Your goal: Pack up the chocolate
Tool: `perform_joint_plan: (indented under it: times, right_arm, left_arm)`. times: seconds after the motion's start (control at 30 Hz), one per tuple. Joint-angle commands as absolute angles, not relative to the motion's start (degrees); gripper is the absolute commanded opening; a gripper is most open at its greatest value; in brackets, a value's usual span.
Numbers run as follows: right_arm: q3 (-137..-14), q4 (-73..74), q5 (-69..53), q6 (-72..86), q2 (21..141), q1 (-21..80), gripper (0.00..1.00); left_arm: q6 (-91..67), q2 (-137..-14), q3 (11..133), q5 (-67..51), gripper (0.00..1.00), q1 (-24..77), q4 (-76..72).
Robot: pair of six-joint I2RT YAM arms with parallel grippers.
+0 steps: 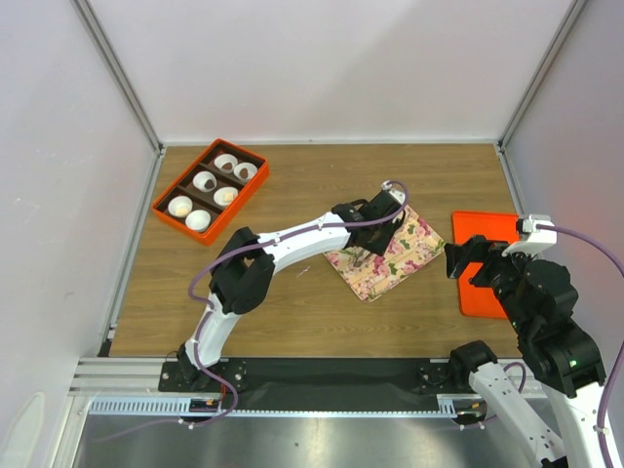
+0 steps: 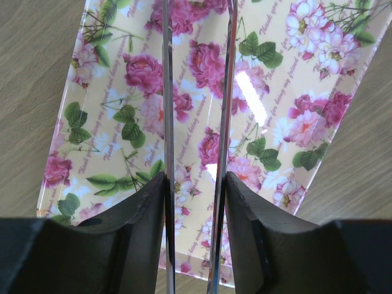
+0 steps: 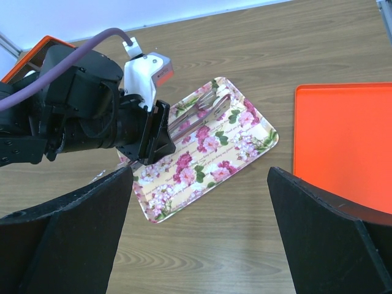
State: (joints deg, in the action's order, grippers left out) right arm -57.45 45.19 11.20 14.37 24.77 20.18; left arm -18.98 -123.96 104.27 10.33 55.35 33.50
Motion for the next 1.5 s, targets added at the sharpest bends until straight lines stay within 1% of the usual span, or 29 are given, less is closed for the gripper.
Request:
perform_joint_plan:
  times: [0.0, 0.4, 0.7, 1.03, 1.23, 1.33, 1.47]
  right_arm:
    - [-57.39, 43.95, 12.3, 13.45, 23.99, 20.22, 1.0]
    - [-57.22, 43.95, 12.3, 13.71, 23.82, 20.3, 1.0]
    - [-57.04, 44.03, 12.39, 13.8, 23.73, 20.22, 1.0]
    - [-57.22, 43.59, 11.69, 14.24, 23.99, 20.3, 0.99]
    - [-57.92, 44.21, 11.08, 14.24, 23.91, 20.3, 1.0]
    - [-57.83, 44.21, 10.64, 14.41, 23.91, 20.3, 1.0]
    - [-57.92, 43.86, 9.85, 14.33, 23.99, 20.3, 1.0]
  left_arm:
    - [-18.11, -124.36, 106.7, 10.11, 0.46, 55.11, 31.9]
    - [-17.67, -124.98, 106.52, 10.28, 0.45, 55.02, 31.12]
    - [-17.58, -122.96, 105.47, 9.32, 0.37, 55.02, 31.9]
    - [-18.98, -115.76, 102.22, 8.7, 0.37, 55.02, 33.57]
    - [-20.39, -108.99, 99.23, 7.3, 0.37, 53.7, 34.98]
    - [-20.57, -104.51, 96.95, 7.12, 0.37, 51.95, 35.85]
    - [-20.57, -98.63, 94.05, 9.39, 0.37, 46.87, 38.58]
